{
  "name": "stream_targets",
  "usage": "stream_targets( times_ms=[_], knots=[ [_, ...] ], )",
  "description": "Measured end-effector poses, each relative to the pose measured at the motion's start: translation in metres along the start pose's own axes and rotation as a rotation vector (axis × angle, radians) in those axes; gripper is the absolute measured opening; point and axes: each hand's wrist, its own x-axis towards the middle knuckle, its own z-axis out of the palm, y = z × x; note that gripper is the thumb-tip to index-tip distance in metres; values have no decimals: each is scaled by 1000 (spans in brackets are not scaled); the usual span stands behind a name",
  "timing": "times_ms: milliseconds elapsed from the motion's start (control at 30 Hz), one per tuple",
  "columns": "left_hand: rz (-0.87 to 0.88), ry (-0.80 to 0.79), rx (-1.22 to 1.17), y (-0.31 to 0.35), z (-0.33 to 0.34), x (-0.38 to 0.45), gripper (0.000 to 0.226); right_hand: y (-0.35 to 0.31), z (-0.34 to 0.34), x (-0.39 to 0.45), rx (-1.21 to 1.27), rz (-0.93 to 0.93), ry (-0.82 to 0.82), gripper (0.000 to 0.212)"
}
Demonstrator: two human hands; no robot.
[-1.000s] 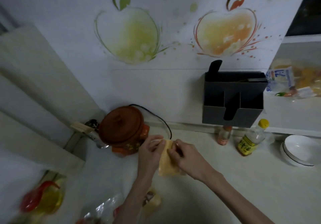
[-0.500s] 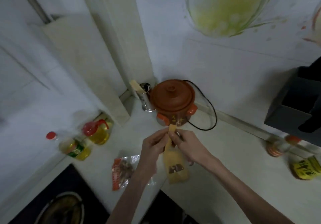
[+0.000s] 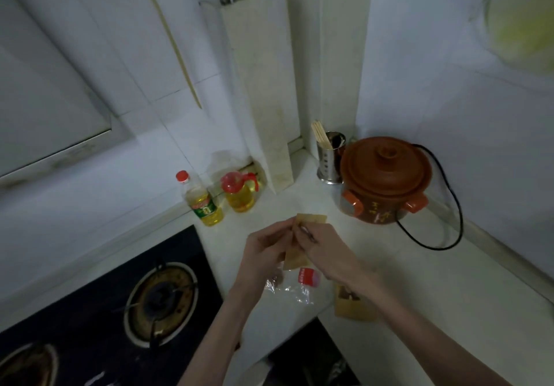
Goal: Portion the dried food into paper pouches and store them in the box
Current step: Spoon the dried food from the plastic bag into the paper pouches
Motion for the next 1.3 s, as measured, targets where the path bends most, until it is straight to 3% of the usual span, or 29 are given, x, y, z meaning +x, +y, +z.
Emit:
stream_targets(
  times_ms=[367, 533, 833, 933, 1033, 1133, 1300],
  knots=[
    [-40, -32, -23, -7, 21, 19, 31, 15, -24, 6, -40, -56, 47, 25],
    [73, 32, 326, -12, 38, 29, 34, 25, -39, 2, -7, -11, 43, 28],
    [261, 128, 608, -10, 58, 31, 36, 31, -45, 7, -71, 3, 40, 31],
    [248, 41, 666, -14, 52, 31, 35, 35, -42, 9, -129, 4, 58, 30],
    [94, -76, 684, -25, 44, 33, 11, 38, -36, 11, -208, -34, 15, 36],
    [71, -148, 763, -35, 39, 34, 31, 38, -38, 13, -219, -83, -66, 40],
    [-16, -305, 759, -31, 32, 36, 27, 43, -40, 13, -54, -20, -146, 44]
  ],
)
